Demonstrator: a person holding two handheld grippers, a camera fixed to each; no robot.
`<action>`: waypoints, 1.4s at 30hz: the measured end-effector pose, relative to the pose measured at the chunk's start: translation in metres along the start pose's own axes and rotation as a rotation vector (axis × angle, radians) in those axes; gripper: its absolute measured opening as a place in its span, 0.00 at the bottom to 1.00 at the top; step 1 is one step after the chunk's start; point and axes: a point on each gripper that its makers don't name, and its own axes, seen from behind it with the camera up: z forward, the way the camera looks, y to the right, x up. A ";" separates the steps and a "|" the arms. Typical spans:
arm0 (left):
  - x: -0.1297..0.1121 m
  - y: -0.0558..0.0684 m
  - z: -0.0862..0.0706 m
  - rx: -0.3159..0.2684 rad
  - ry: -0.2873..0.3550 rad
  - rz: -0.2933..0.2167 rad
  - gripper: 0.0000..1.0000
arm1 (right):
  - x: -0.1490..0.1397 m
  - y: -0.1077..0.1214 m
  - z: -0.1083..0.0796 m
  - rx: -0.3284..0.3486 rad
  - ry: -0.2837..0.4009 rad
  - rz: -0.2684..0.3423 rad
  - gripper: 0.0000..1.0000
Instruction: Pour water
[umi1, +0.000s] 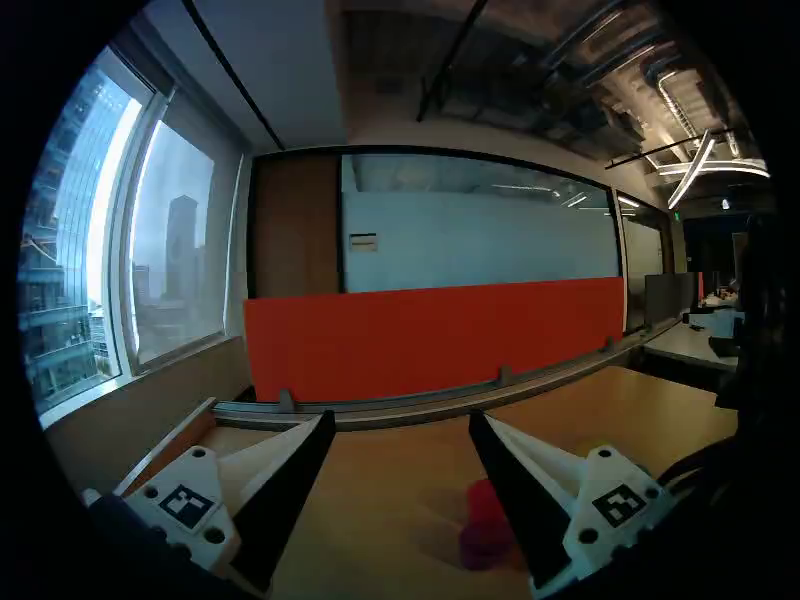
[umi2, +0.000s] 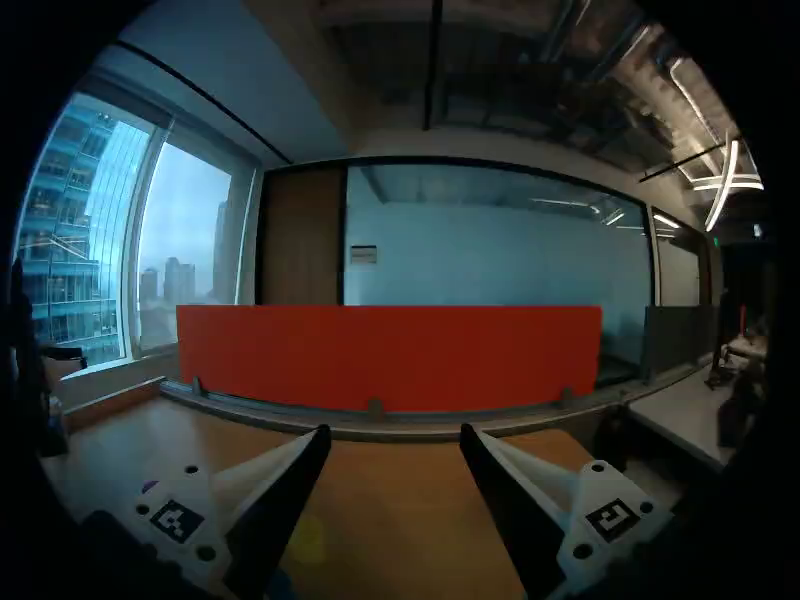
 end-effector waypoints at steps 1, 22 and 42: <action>0.000 0.001 0.000 -0.008 -0.003 0.004 0.99 | 0.000 -0.001 0.000 0.008 -0.002 0.000 1.00; 0.014 0.056 0.004 -0.351 -0.042 -0.051 0.99 | 0.014 -0.066 -0.020 0.408 -0.032 -0.021 1.00; 0.022 0.096 0.003 -0.551 -0.052 -0.029 1.00 | 0.017 -0.101 -0.039 0.588 -0.068 -0.063 1.00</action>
